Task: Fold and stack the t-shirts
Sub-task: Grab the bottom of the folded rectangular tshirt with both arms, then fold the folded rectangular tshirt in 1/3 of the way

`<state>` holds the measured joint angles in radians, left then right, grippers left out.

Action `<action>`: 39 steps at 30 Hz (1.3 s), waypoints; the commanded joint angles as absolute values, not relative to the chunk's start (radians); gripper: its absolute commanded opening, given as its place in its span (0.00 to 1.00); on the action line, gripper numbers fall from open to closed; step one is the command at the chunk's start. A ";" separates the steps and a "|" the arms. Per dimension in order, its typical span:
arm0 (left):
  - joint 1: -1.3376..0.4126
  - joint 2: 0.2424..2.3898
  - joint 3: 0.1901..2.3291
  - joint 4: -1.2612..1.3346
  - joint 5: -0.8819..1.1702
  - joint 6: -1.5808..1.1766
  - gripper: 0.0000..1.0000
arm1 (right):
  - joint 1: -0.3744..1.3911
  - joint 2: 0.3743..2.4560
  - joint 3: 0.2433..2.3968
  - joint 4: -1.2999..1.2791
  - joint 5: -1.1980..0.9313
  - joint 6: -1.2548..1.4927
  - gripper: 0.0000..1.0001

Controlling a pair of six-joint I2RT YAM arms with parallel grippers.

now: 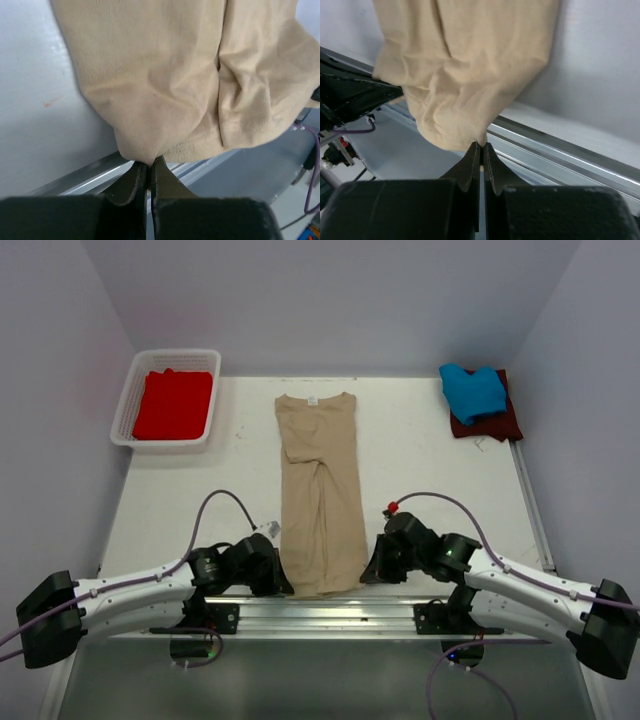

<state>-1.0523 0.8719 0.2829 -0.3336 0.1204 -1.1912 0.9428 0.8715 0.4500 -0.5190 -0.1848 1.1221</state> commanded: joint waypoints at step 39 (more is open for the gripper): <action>-0.871 1.107 0.541 0.050 -0.580 -0.778 0.00 | 0.756 1.344 0.951 -0.281 0.176 0.629 0.00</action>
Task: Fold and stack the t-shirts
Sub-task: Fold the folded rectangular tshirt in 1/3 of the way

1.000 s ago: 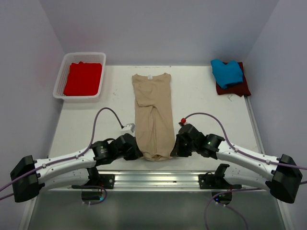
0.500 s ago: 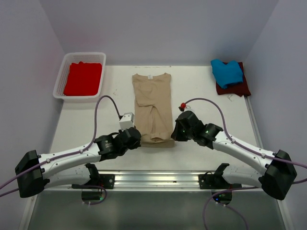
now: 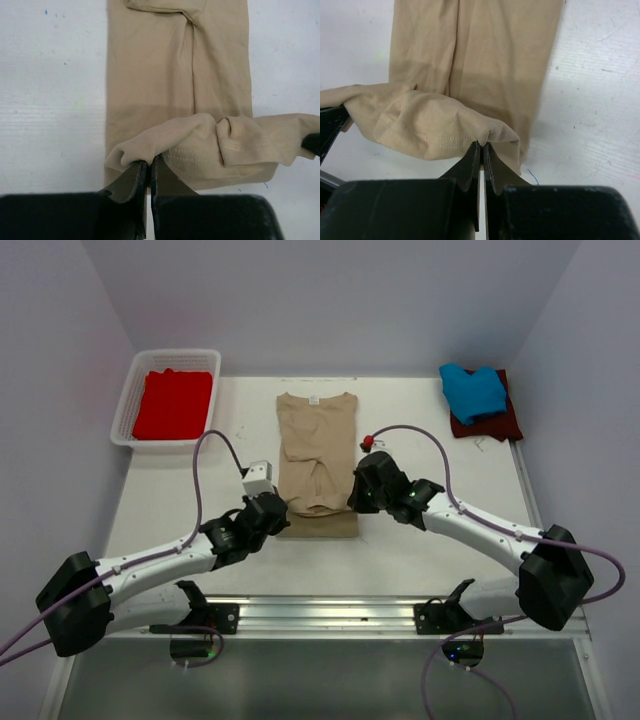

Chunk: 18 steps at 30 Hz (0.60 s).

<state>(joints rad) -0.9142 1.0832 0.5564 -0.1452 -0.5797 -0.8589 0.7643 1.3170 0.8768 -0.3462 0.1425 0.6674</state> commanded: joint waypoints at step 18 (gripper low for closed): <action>-0.557 1.526 0.922 0.304 -0.240 -0.526 0.00 | 0.594 1.762 1.351 -0.288 0.287 0.569 0.02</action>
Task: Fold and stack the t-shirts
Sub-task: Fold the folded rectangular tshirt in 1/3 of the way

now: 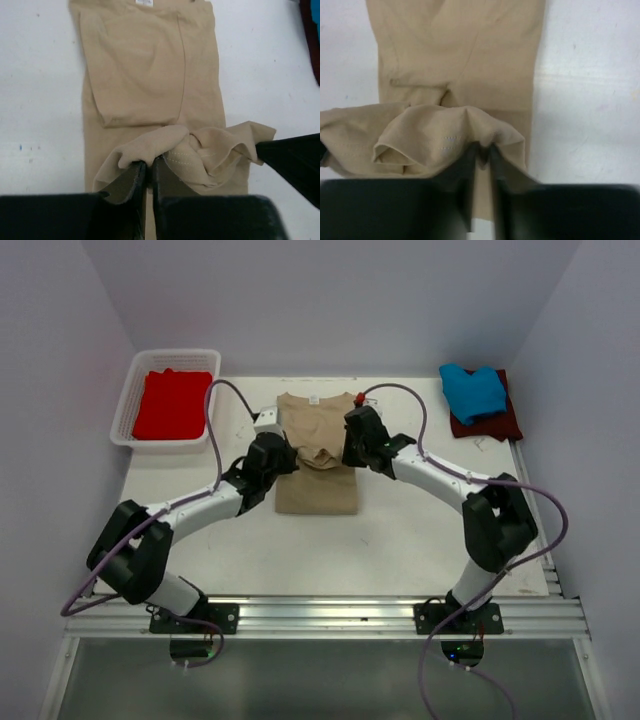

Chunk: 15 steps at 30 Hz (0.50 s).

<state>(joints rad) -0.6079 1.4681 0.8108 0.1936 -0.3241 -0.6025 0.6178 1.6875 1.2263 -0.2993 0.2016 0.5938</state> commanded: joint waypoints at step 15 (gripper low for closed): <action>-0.377 1.430 1.040 0.143 -0.163 -0.499 1.00 | 0.538 1.579 1.364 -0.337 0.396 0.514 0.93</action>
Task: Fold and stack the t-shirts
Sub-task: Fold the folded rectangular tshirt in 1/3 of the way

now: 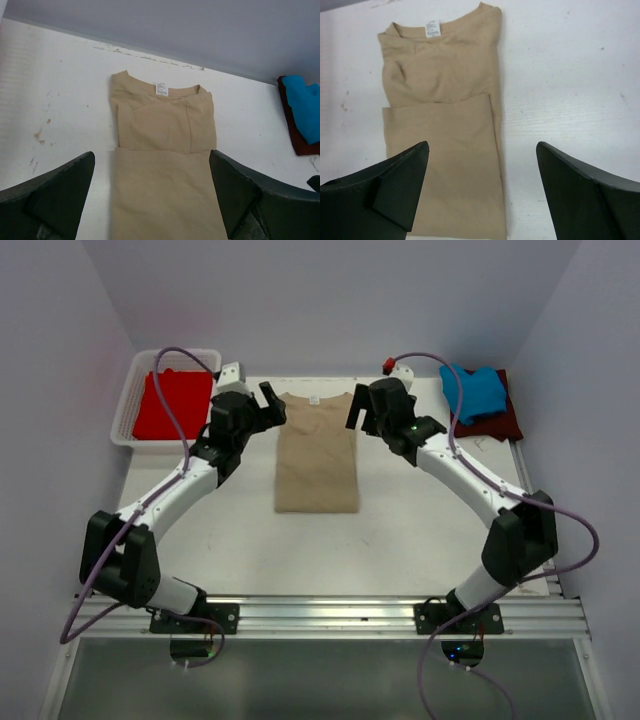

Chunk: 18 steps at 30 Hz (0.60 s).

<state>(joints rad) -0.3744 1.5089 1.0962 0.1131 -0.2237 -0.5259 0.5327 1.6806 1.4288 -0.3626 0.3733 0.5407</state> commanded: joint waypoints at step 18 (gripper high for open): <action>-0.377 1.158 0.542 0.027 0.270 -0.560 1.00 | 0.535 1.402 0.839 -0.175 -0.135 0.667 0.88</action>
